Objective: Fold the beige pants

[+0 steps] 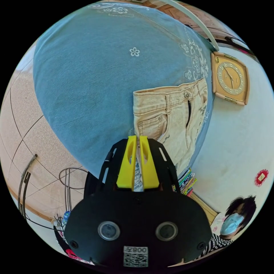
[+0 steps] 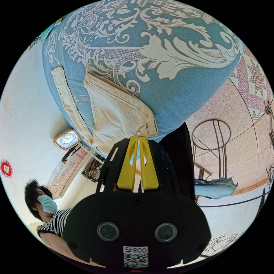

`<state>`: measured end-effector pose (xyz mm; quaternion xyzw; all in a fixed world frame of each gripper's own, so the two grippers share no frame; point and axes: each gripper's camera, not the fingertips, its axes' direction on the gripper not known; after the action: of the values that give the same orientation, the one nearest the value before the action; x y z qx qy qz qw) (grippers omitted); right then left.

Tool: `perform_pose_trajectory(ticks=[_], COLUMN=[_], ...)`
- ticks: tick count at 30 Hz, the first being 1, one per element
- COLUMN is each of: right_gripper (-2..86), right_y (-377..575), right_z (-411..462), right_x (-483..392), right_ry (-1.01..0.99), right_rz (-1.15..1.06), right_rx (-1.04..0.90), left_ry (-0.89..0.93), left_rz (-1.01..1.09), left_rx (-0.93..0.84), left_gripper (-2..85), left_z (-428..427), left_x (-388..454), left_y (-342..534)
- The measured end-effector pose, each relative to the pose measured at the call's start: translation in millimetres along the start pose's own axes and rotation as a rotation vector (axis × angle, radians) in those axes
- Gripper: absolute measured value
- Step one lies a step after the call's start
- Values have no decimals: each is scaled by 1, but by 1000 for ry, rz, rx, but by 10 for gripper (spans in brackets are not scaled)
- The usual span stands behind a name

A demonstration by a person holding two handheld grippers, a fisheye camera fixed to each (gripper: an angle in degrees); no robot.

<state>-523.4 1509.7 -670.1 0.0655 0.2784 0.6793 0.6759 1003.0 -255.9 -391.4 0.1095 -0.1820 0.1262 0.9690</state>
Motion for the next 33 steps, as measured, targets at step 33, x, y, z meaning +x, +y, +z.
perform_pose_trajectory(ticks=[33], right_gripper=[18], right_y=[24], right_z=[-85], right_x=[-108], right_ry=[218], right_rz=[-105], right_rx=[-39], left_ry=[-280], left_rz=[293], left_rx=[41], left_gripper=[33], left_z=[-101], left_x=[241], left_y=[53])
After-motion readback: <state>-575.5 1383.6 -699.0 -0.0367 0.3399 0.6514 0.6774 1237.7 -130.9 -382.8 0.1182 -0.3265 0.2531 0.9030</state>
